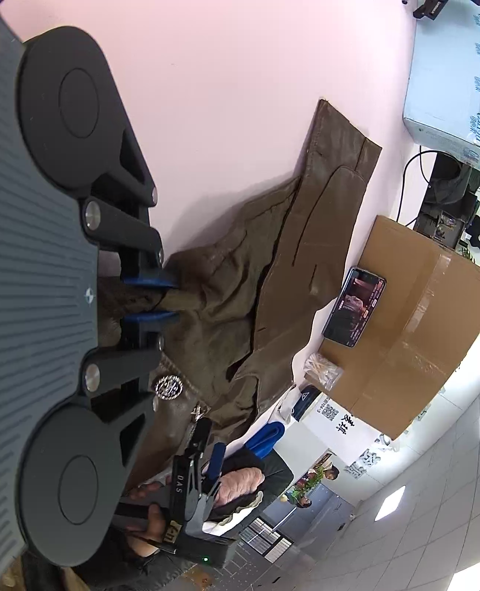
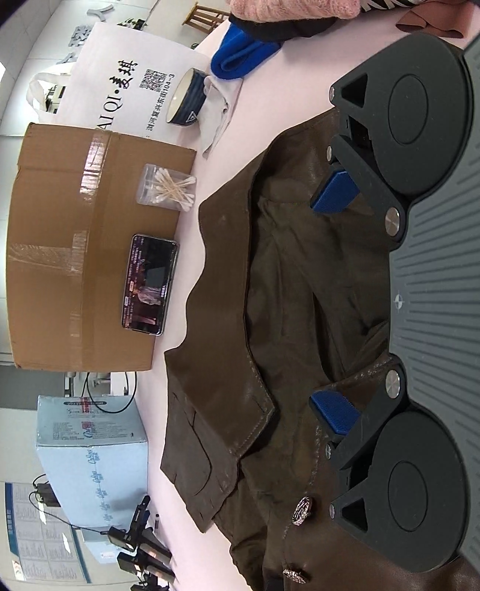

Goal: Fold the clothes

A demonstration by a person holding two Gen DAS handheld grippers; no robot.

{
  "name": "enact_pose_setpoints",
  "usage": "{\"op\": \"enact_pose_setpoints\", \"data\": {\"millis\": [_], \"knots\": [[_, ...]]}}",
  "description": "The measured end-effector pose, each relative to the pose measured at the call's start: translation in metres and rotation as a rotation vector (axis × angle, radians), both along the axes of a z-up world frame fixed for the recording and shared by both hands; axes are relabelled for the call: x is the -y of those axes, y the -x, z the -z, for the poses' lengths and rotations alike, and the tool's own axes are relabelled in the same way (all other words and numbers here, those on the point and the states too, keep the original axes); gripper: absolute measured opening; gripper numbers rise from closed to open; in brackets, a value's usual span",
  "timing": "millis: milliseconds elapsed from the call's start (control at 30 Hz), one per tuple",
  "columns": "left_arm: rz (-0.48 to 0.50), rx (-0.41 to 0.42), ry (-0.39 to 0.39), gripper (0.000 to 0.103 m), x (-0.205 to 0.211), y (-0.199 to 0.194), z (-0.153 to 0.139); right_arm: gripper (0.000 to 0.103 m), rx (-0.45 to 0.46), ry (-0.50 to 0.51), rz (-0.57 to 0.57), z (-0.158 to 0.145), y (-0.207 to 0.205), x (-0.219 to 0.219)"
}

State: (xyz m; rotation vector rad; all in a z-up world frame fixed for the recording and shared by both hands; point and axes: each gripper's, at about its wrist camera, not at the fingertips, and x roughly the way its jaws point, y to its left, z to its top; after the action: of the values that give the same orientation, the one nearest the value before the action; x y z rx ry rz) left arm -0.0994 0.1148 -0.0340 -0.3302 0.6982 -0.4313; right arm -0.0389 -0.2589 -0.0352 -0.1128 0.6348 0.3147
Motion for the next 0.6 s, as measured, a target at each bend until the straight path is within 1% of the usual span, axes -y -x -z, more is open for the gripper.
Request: {"op": "enact_pose_setpoints", "data": {"millis": [67, 133, 200, 333, 400, 433, 467, 500, 567, 600], "knots": [[0.004, 0.019, -0.048, 0.009, 0.0, -0.009, -0.002, 0.103, -0.028, -0.036, 0.028, 0.001, -0.001, -0.002], [-0.004, 0.029, -0.072, 0.009, -0.005, -0.018, -0.003, 0.103, -0.057, -0.073, 0.062, 0.002, -0.002, -0.005], [-0.016, 0.035, -0.108, 0.009, -0.012, -0.03, -0.004, 0.103, -0.071, -0.085, 0.086, 0.002, -0.001, -0.015], [-0.024, 0.057, -0.23, 0.009, -0.025, -0.056, -0.01, 0.103, -0.083, -0.085, 0.061, 0.002, 0.002, -0.045], [-0.013, 0.065, -0.275, 0.01, -0.027, -0.065, -0.013, 0.103, -0.086, -0.077, 0.033, 0.002, 0.001, -0.052], [0.004, 0.076, -0.314, 0.015, -0.025, -0.066, -0.017, 0.103, -0.09, -0.077, 0.025, 0.0, 0.0, -0.053], [0.015, 0.104, -0.357, 0.018, -0.022, -0.065, -0.022, 0.103, -0.084, -0.077, 0.024, -0.002, 0.0, -0.051], [0.021, 0.129, -0.384, 0.02, -0.02, -0.063, -0.026, 0.103, -0.067, -0.074, 0.027, -0.006, 0.0, -0.049], [0.014, 0.221, -0.433, 0.034, -0.02, -0.055, -0.041, 0.103, 0.006, -0.032, 0.05, -0.021, 0.004, -0.039], [-0.001, 0.248, -0.45, 0.037, -0.02, -0.054, -0.046, 0.103, 0.046, -0.011, 0.06, -0.03, 0.006, -0.034]]}}
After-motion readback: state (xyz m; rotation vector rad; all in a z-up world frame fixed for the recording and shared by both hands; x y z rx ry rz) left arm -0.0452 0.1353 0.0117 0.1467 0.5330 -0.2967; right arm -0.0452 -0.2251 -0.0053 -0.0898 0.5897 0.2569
